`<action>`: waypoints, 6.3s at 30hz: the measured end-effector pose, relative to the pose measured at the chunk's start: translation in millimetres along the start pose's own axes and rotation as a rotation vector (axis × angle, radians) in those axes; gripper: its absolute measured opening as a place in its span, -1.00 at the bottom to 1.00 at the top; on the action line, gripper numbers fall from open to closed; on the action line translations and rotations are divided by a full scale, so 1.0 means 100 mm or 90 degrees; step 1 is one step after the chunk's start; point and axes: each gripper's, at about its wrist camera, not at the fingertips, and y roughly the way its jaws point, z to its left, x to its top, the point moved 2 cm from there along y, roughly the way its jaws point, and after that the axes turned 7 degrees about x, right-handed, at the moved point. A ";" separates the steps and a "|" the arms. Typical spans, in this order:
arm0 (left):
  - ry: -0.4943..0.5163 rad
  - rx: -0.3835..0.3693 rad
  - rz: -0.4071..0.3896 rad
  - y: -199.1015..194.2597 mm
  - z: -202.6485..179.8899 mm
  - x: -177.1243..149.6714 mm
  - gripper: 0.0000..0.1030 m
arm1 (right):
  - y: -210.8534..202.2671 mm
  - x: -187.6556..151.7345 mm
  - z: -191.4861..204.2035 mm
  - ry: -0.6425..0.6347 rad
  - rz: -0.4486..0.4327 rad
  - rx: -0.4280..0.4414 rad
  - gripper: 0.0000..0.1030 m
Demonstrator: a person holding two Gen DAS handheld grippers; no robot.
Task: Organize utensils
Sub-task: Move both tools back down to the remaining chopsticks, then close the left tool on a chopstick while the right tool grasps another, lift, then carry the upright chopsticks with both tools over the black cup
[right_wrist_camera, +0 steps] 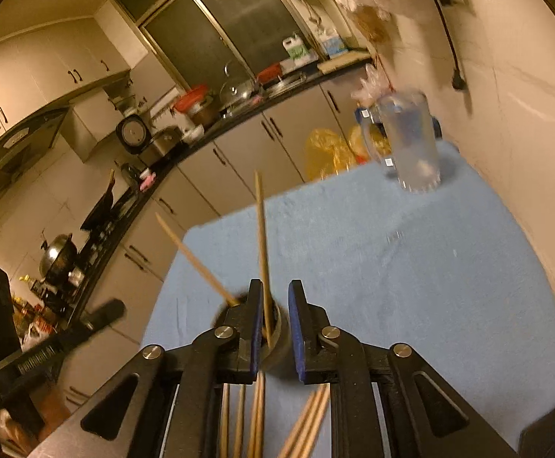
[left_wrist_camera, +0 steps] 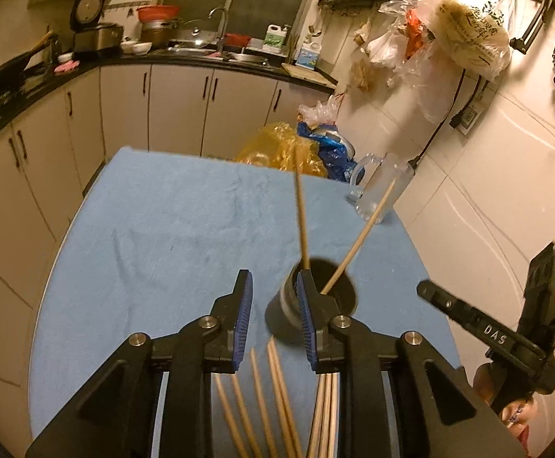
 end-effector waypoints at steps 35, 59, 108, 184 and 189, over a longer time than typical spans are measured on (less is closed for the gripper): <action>-0.037 0.095 0.233 0.97 0.36 -1.26 -0.85 | 0.21 -1.10 -0.61 0.123 0.170 -0.057 -0.71; -0.038 0.077 0.222 0.87 0.54 -1.34 -0.84 | 0.90 -0.98 -0.28 0.037 0.264 -0.195 -0.75; 0.008 0.043 -0.049 -0.86 0.12 -1.03 -0.88 | -0.82 -0.85 0.51 -0.073 -0.042 -0.002 -0.87; 0.006 -0.007 -0.050 -0.03 -0.33 0.61 -0.88 | -0.13 0.81 0.43 -0.044 -0.088 -0.011 -0.87; 0.004 -0.008 -0.025 0.18 -0.31 0.56 -0.88 | 0.13 0.69 0.32 -0.029 -0.042 -0.018 -0.87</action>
